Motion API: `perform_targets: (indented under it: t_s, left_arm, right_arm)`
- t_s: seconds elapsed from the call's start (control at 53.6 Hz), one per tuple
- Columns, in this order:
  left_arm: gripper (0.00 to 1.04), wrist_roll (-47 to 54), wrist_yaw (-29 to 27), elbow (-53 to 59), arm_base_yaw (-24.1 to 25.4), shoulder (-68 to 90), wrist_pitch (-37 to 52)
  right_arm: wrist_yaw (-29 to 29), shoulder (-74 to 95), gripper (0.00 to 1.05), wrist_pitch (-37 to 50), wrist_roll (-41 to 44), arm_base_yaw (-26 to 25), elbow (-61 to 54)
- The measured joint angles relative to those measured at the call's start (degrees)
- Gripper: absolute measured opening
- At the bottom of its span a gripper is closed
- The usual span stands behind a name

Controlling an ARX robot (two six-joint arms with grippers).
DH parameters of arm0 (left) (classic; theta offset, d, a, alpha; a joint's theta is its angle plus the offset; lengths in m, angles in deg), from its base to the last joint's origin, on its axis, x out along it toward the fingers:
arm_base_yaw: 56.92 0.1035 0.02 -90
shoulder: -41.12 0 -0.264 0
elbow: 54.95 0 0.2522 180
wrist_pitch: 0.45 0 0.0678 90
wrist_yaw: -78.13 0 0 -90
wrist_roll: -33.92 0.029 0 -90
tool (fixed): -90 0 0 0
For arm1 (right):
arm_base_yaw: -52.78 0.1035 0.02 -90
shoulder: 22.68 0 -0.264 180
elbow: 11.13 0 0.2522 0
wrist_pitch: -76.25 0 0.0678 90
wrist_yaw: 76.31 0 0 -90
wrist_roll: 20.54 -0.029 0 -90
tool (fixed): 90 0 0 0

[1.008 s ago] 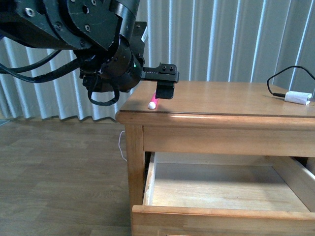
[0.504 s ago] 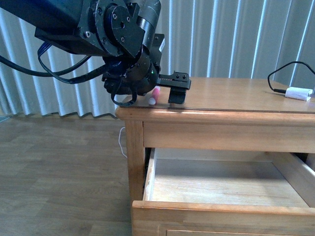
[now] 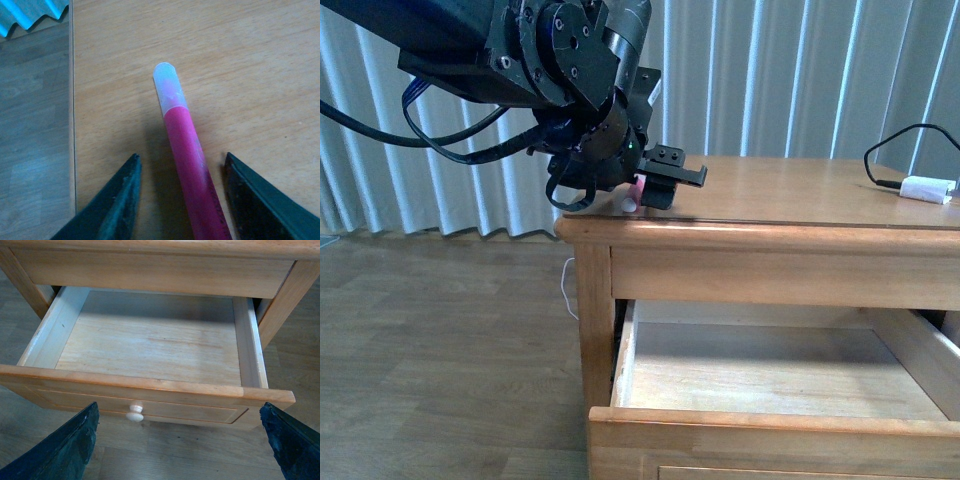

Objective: Place pink marker in drawer with both arms

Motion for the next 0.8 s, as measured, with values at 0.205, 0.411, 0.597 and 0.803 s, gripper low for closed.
perform_targets:
  t_s: [0.205, 0.411, 0.597, 0.803]
  left_arm:
    - [0.18, 0.90, -0.76, 0.96, 0.13, -0.07, 0.87]
    - [0.15, 3.06, 1.11, 5.77, 0.37, -2.67, 5.05]
    - [0.15, 6.69, 14.53, 16.35, -0.07, -9.77, 9.97]
    - [0.15, 12.52, 24.96, 28.46, -3.13, -21.24, 12.39]
  right_arm:
    - [0.00, 0.00, 0.96, 0.00, 0.00, 0.00, 0.00]
    - [0.00, 0.00, 0.96, 0.00, 0.00, 0.00, 0.00]
    - [0.00, 0.00, 0.96, 0.00, 0.00, 0.00, 0.00]
    - [0.00, 0.00, 0.96, 0.00, 0.00, 0.00, 0.00]
